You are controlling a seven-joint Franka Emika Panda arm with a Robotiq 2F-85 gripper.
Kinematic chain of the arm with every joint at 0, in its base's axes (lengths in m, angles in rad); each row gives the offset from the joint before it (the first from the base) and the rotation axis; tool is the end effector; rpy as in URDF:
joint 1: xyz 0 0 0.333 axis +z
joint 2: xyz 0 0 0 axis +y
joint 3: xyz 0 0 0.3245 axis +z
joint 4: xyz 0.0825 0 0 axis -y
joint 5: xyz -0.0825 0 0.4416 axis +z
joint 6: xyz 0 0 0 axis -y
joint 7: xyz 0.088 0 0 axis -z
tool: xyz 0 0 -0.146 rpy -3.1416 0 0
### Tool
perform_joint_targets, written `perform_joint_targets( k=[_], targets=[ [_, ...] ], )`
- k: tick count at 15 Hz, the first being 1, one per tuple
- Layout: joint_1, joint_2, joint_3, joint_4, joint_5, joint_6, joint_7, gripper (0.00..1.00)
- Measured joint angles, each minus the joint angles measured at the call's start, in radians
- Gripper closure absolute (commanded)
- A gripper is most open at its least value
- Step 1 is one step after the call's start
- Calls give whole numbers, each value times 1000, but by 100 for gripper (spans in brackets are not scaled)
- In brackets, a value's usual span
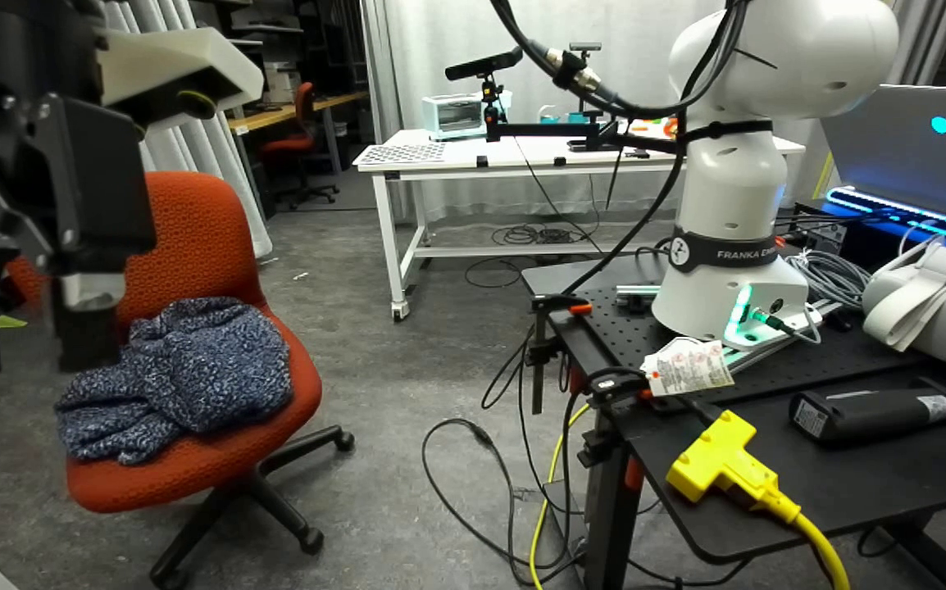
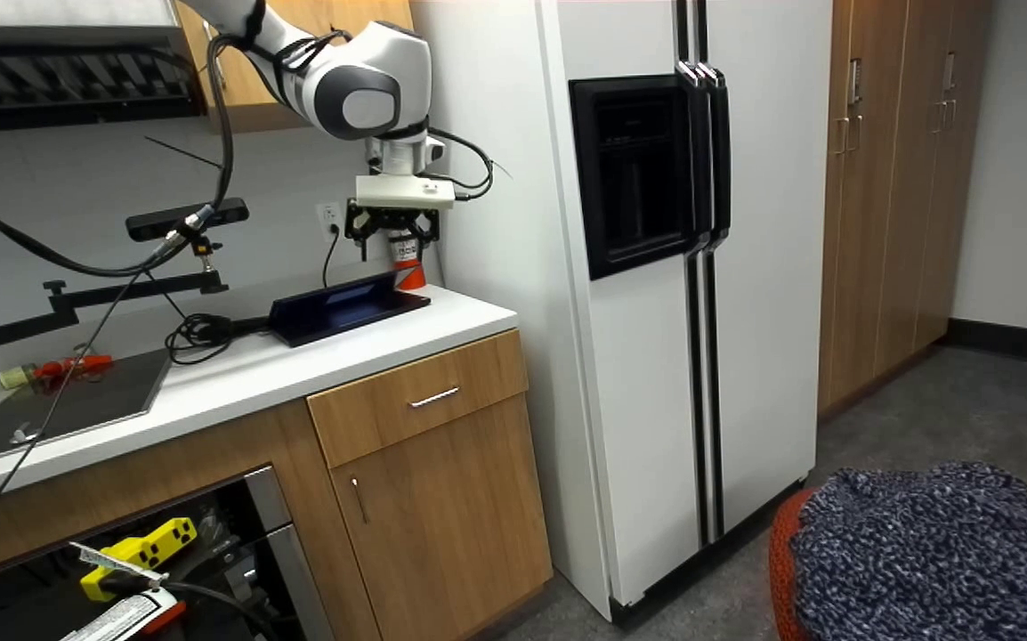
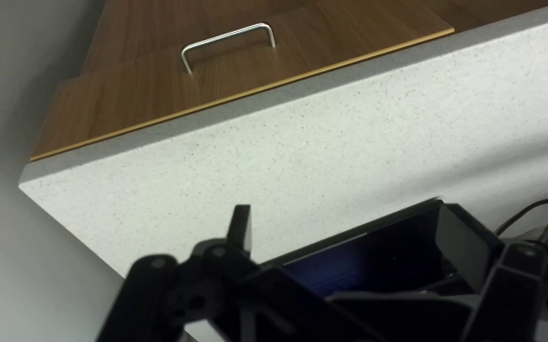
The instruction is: Close the open drawer
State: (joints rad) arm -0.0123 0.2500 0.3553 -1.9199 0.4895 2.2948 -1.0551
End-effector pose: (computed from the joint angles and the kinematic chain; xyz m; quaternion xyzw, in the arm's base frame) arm 0.6352 0.2454 0.3295 -0.8330 -0.4977 -0.1401 0.1970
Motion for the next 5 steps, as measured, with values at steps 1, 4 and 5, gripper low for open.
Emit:
perform_joint_targets(
  k=[1,4,5],
  targets=[
    [2,-2,-2,-1,0,0,0,0],
    [2,-2,-3,-2,-1,0,0,0],
    [2,-2,-4,-3,-1,0,0,0]
  ],
)
